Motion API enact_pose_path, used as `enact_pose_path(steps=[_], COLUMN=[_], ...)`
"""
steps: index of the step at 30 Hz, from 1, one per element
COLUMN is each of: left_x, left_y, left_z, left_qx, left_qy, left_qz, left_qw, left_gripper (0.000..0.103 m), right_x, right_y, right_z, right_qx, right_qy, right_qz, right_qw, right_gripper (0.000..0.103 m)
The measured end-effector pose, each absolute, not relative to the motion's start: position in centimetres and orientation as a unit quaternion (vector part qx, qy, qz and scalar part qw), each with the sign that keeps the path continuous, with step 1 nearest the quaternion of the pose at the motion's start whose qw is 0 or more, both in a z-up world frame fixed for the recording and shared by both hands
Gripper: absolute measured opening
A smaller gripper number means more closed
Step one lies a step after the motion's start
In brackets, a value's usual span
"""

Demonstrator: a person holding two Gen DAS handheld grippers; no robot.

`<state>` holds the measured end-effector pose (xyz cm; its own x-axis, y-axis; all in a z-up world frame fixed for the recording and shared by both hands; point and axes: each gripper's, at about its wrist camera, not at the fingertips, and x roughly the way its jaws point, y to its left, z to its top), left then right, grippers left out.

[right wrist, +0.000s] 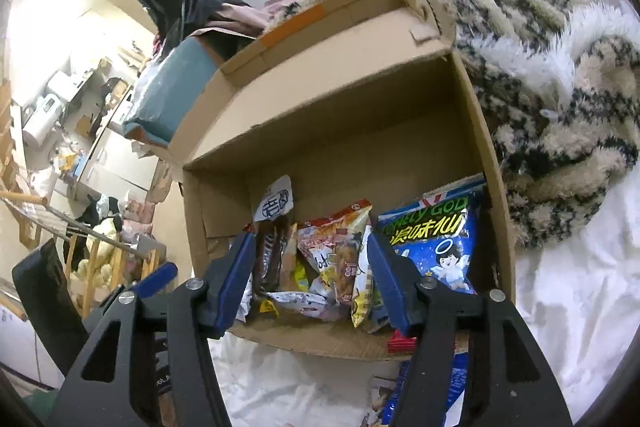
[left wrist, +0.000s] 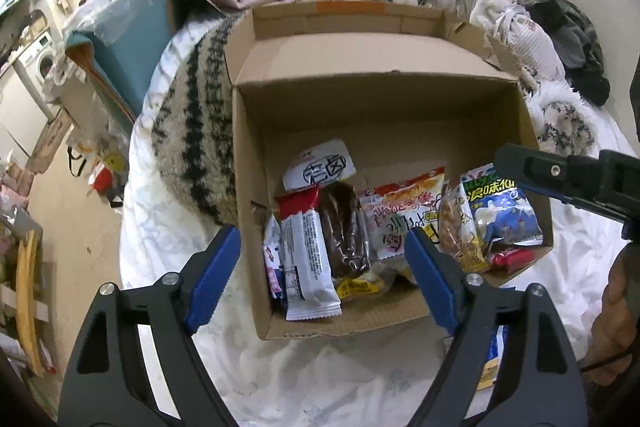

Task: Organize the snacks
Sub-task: 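Withdraw both tools from the box toward the remaining snacks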

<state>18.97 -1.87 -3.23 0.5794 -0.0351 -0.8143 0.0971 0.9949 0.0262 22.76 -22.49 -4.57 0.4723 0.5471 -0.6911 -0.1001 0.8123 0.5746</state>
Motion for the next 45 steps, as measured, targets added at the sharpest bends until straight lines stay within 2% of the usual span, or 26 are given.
enact_pose_path(steps=[12,18,20,29,37,45], left_x=[18.0,16.4,16.0,14.0,11.8,10.0], left_y=[0.9,1.3,1.4,0.4,-0.1,-0.2], left_z=[-2.5,-1.3,-1.2,-1.6,-3.3,-6.2], left_qx=[-0.033,-0.033,-0.047,-0.04,-0.041,-0.035], left_qy=[0.474,0.461,0.468,0.478,0.505,0.541], left_qz=[-0.022,-0.021,-0.033,-0.047,-0.038,-0.014], left_qw=[0.88,0.886,0.882,0.876,0.861,0.84], left_gripper=[0.082,0.082,0.089,0.093,0.093,0.093], right_x=[20.5,18.6,18.0,15.0,12.9,11.9], right_y=[-24.0,-24.5,-24.6,-26.1,-27.3,-27.7], right_z=[-3.3,-2.9,-3.1,-3.9,-5.7,-9.6], right_qx=[0.241,0.236,0.24,0.258,0.266,0.273], right_qy=[0.469,0.475,0.481,0.493,0.528,0.598], right_qz=[0.184,0.176,0.173,0.131,0.105,0.062], right_qw=[0.83,0.829,0.825,0.821,0.8,0.751], right_gripper=[0.062,0.062,0.062,0.062,0.062,0.062])
